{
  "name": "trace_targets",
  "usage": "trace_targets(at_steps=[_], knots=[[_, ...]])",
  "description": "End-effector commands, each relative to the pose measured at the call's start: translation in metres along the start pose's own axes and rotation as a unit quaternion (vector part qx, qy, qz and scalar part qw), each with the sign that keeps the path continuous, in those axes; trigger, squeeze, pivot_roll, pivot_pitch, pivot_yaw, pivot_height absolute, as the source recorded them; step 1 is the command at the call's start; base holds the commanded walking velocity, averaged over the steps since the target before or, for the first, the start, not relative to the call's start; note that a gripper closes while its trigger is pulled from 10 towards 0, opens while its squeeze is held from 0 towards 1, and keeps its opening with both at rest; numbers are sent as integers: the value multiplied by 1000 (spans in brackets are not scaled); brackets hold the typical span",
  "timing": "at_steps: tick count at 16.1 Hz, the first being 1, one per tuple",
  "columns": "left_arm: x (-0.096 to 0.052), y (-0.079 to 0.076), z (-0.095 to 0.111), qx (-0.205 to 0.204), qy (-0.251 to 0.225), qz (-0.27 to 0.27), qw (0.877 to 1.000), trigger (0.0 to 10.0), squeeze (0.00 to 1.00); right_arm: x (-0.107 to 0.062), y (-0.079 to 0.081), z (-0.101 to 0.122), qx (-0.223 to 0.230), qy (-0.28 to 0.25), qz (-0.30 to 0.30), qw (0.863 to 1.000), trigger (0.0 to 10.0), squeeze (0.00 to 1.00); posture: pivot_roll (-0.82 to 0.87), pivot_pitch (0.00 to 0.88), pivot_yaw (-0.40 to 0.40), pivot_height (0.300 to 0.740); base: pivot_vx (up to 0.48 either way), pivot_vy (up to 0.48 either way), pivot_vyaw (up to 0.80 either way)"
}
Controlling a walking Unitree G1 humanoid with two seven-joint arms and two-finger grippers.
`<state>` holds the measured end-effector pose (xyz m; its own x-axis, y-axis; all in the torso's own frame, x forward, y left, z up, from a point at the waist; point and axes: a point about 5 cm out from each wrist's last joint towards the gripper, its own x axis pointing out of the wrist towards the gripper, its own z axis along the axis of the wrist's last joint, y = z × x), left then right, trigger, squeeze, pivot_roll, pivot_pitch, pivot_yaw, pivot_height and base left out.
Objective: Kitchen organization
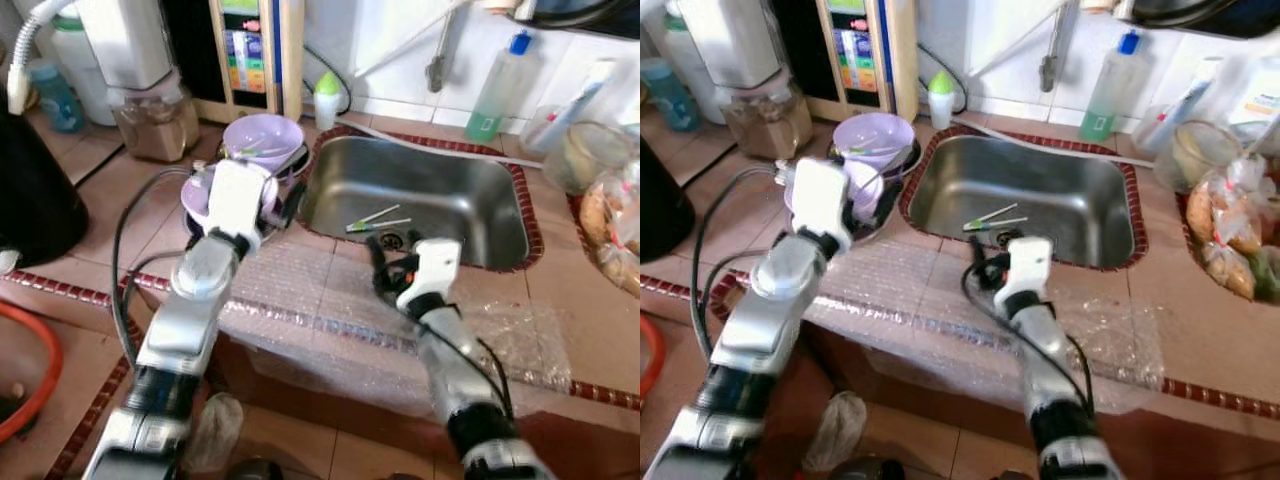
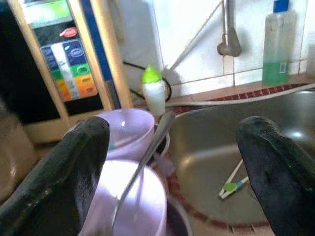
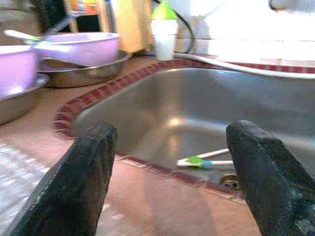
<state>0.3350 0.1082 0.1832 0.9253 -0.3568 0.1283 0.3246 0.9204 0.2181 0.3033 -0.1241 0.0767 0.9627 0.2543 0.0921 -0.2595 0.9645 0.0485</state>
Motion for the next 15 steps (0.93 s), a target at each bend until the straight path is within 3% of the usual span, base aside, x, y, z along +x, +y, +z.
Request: trace_targets(at_steps=[1,4,5,6,7,11,15], knots=[[6,3,-1,8,5,-1,1000,10000,1000,-7,4,-8,4,20,7,1000,10000,1000,-42,0,69,740,0,0,0],[21,20,0,15,11,37,999,10000,973,-18,3,-7,13,26,18,999,10000,1000,-60,0,72,740,0,0,0],[24,26,-3,21,21,51,998,10000,824,-23,4,-3,14,31,29,999,10000,1000,-65,0,73,740,0,0,0],[26,34,-7,24,33,65,997,10000,125,-26,3,-1,11,37,35,999,10000,478,-76,0,69,740,0,0,0],[27,44,-14,24,55,84,995,10000,0,-29,1,0,8,40,36,999,10000,0,-78,0,68,740,0,0,0],[27,66,-28,34,94,115,988,10000,0,-35,2,3,5,49,42,998,10000,0,-97,0,66,740,0,0,0],[25,60,-44,41,137,73,987,10000,0,-42,3,4,5,58,46,997,10000,0,-108,0,69,740,0,0,0]])
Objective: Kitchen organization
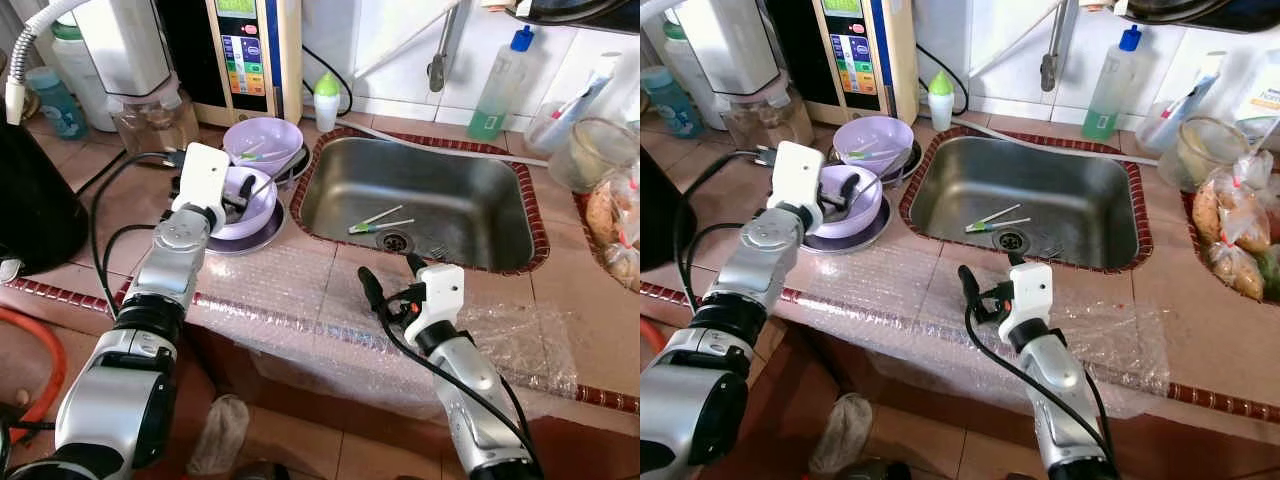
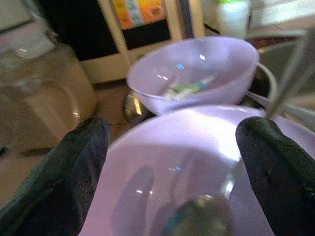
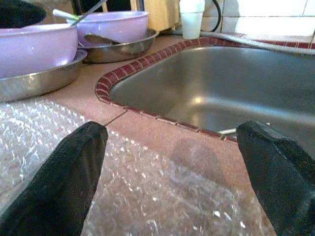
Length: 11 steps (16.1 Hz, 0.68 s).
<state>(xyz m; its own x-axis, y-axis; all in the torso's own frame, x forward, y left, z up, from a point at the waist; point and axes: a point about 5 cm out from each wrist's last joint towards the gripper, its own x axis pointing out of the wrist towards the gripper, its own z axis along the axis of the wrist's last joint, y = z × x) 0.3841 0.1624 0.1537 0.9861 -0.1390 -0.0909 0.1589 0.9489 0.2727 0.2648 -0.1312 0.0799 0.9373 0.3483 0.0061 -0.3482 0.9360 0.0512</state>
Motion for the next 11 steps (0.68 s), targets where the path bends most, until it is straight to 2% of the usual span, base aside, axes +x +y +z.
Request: trace_targets(at_steps=[1,6,8,9,10,11], knots=[[2,-1,2,18,4,-13,1000,10000,0,-4,0,-3,2,14,-1,1000,10000,0,-113,0,71,740,0,0,0],[7,-8,-7,55,31,-58,996,10000,0,-10,0,0,1,24,-7,1000,10000,0,-129,0,81,740,0,0,0],[7,-9,-8,55,35,-78,995,10000,0,-10,-1,0,0,26,-10,1000,10000,0,-135,0,85,740,0,0,0],[7,-8,-9,50,38,-83,995,7451,0,-9,-1,0,-1,26,-10,1000,10000,0,-135,0,85,740,0,0,0],[7,-8,-9,49,38,-86,994,2784,0,-9,-1,0,-1,27,-10,1000,10000,0,-133,0,84,740,0,0,0],[7,-5,-10,45,41,-90,994,0,0,-8,-2,1,-2,28,-9,1000,10000,0,-130,0,82,740,0,0,0]])
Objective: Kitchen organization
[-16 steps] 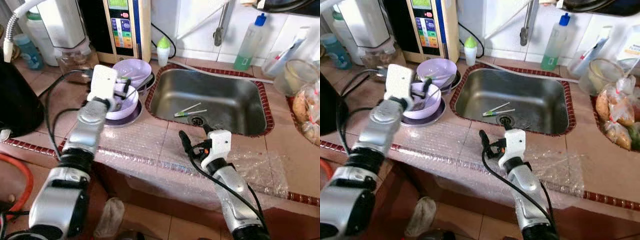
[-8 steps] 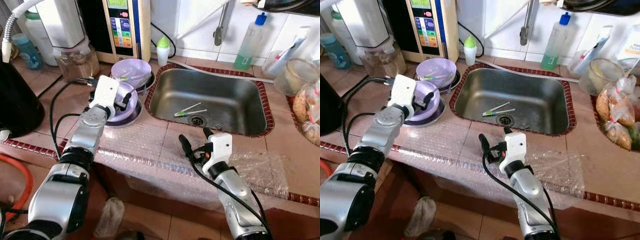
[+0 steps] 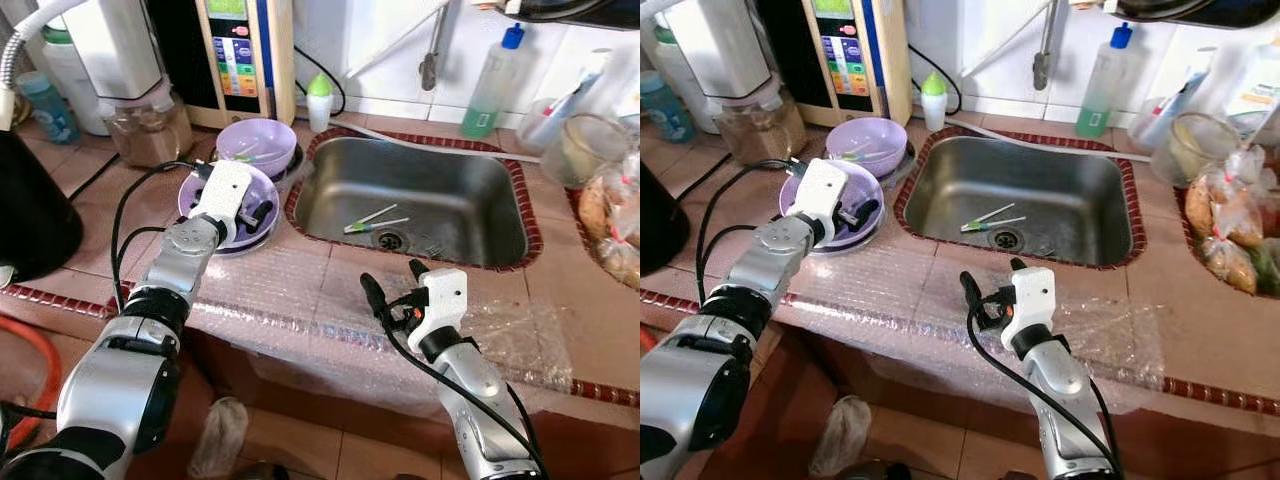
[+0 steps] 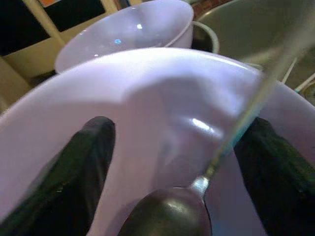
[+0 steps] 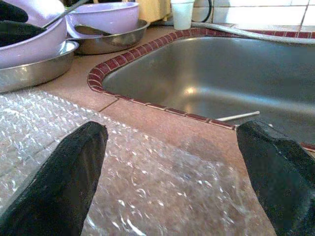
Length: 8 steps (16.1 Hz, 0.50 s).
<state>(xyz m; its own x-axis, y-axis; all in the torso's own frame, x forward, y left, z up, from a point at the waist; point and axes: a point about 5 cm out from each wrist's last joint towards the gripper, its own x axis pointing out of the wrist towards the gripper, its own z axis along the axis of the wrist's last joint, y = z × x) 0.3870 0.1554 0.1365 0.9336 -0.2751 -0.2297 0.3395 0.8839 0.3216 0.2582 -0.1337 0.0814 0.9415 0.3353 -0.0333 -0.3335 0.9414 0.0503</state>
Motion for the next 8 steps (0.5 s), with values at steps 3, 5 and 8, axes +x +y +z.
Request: trace_targets(at_steps=[3,5,8], knots=[[-1,10,3,-5,-3,-4,1000,0,0,2,-2,0,-4,9,-1,1000,10000,0,-126,0,81,740,0,0,0],[-2,14,2,-4,1,3,1000,0,0,3,-2,0,-6,9,-1,1000,10000,0,-126,0,81,740,0,0,0],[-3,20,1,-10,3,11,1000,0,0,4,-2,0,-8,10,-3,1000,10000,0,-123,0,79,740,0,0,0]])
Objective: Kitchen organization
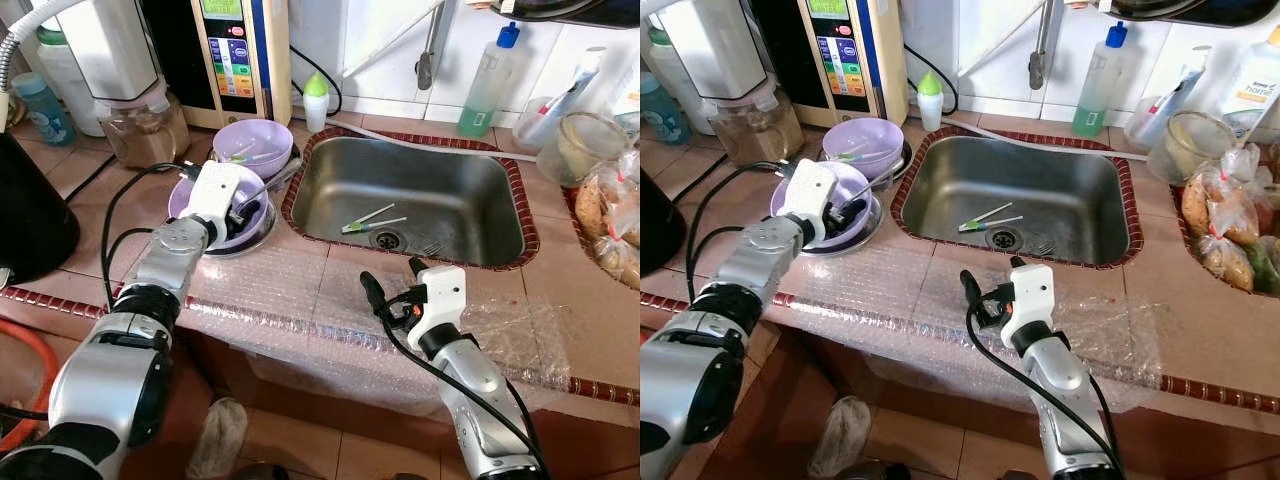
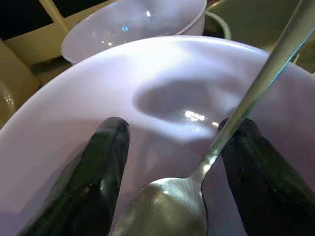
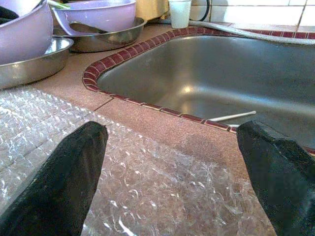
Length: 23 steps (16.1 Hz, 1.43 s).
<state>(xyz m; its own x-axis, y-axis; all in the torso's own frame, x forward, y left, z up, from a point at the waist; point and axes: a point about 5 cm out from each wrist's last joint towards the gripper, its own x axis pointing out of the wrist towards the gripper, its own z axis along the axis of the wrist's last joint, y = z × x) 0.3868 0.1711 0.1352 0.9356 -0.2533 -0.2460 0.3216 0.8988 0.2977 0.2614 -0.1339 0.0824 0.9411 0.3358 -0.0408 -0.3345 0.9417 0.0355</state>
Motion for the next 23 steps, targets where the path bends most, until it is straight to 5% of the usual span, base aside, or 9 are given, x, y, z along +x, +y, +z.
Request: trace_targets(at_steps=[1,23], knots=[[0,7,8,2,-9,4,1000,0,0,1,-2,-1,-2,7,-3,1000,10000,0,-123,0,79,740,0,0,0],[-6,28,13,-21,-46,41,998,0,0,14,0,3,-20,-3,13,1000,10000,0,-95,0,46,740,0,0,0]])
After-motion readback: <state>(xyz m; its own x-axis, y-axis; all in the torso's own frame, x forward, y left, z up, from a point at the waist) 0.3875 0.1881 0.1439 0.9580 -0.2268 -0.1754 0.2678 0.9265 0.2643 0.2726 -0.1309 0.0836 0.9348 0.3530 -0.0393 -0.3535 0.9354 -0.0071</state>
